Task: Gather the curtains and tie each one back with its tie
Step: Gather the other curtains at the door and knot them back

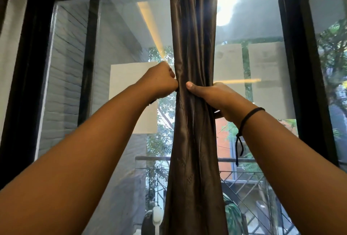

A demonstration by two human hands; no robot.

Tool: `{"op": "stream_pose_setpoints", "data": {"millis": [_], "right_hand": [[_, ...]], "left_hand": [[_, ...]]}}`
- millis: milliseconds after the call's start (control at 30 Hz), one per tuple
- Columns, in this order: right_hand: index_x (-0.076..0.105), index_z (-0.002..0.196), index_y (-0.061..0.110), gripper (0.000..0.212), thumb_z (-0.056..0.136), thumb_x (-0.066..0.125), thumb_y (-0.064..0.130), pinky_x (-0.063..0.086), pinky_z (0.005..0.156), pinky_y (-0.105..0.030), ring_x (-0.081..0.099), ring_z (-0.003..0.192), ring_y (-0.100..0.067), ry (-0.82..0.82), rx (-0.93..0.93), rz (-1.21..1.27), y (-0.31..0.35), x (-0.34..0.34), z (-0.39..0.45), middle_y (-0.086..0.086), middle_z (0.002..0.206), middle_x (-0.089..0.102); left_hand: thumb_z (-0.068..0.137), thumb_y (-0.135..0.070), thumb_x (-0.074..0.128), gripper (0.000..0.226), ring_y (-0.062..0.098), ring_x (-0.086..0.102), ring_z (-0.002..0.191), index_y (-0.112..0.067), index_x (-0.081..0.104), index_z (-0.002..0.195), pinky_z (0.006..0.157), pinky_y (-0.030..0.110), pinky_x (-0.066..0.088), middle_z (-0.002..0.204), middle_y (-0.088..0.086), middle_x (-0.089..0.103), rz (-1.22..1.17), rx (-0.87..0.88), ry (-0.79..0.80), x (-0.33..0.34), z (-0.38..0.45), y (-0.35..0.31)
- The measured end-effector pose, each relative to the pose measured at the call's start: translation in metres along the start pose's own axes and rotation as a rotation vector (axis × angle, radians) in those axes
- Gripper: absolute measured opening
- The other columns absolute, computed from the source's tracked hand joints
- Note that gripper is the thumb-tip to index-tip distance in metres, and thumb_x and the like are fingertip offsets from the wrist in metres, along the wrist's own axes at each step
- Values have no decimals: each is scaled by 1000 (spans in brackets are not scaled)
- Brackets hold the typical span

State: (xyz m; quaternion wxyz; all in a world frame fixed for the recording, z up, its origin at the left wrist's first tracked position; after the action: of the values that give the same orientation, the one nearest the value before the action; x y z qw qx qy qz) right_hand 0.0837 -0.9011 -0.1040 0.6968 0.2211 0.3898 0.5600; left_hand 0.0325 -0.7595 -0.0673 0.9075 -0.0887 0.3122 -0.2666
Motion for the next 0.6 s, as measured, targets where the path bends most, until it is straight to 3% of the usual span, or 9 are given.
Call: {"op": "stream_pose_setpoints", "data": {"millis": [100,200,267,300,333,400,433,500,600], "right_hand": [[60,111,11,66,76,60,66,54,75,-38,64,87,-25,-148,-43,-271,5,-1,7,-7,99,67],[63,107,15,83,69,40,86,48,89,-44,55,105,-34,-373,-74,-749,10,-6,4,-11,110,63],[65,109,17,85,73,30,86,37,94,-47,43,120,-38,-545,-126,-1084,19,-4,-8,-13,123,56],[65,111,16,83,77,30,83,35,94,-47,41,120,-38,-590,-162,-1185,24,1,-14,-14,125,54],[63,113,17,77,80,31,79,37,91,-45,45,117,-38,-604,-212,-1235,29,7,-19,-14,123,56],[60,116,19,58,87,39,65,42,78,-38,56,103,-34,-507,-325,-1162,33,16,-23,-12,112,62],[58,116,20,48,90,42,57,41,70,-34,59,97,-32,-425,-371,-1079,34,21,-26,-10,108,64],[55,115,21,38,90,47,49,39,65,-31,60,92,-30,-272,-402,-964,35,27,-31,-7,103,65],[54,94,17,40,86,50,57,40,63,-33,56,75,-22,-102,-356,-817,34,23,-42,-2,84,59]], "left_hand": [[92,-14,53,8,13,43,53,-7,52,95,44,23,31,75,9,56,17,16,-2,-13,-3,-7],[95,-20,47,31,12,45,52,5,58,110,37,17,38,74,10,57,-154,-9,1,-19,-2,-8],[93,-43,49,54,17,57,70,-1,51,126,50,22,49,90,14,60,-302,-109,92,-11,-8,-3],[89,-54,50,64,21,59,87,-6,47,131,65,29,50,109,17,60,-322,-142,153,-5,-11,-1],[84,-61,52,73,23,55,101,-9,43,134,70,33,46,125,18,54,-322,-160,208,2,-14,1],[76,-68,56,84,30,52,111,-12,40,137,79,41,44,133,17,49,-345,-200,258,12,-15,3],[73,-70,57,84,29,55,104,-14,44,135,79,42,45,125,16,52,-370,-218,266,15,-13,6],[70,-68,62,69,23,52,72,-15,58,114,60,31,41,98,9,58,-429,-203,251,15,-6,15],[68,-54,67,43,27,57,59,-18,70,90,49,33,42,87,15,69,-504,-111,104,14,7,32]]}}
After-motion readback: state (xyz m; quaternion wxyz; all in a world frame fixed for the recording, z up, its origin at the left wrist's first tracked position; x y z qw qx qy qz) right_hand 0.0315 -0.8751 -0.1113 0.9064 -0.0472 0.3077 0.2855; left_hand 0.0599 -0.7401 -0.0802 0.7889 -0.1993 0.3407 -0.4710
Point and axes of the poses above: each hand's wrist, its own z-axis towards the middle knuckle, its own x-axis out of the palm, y = z × x, the point moved 4 cm from there along z, towards the middle knuckle
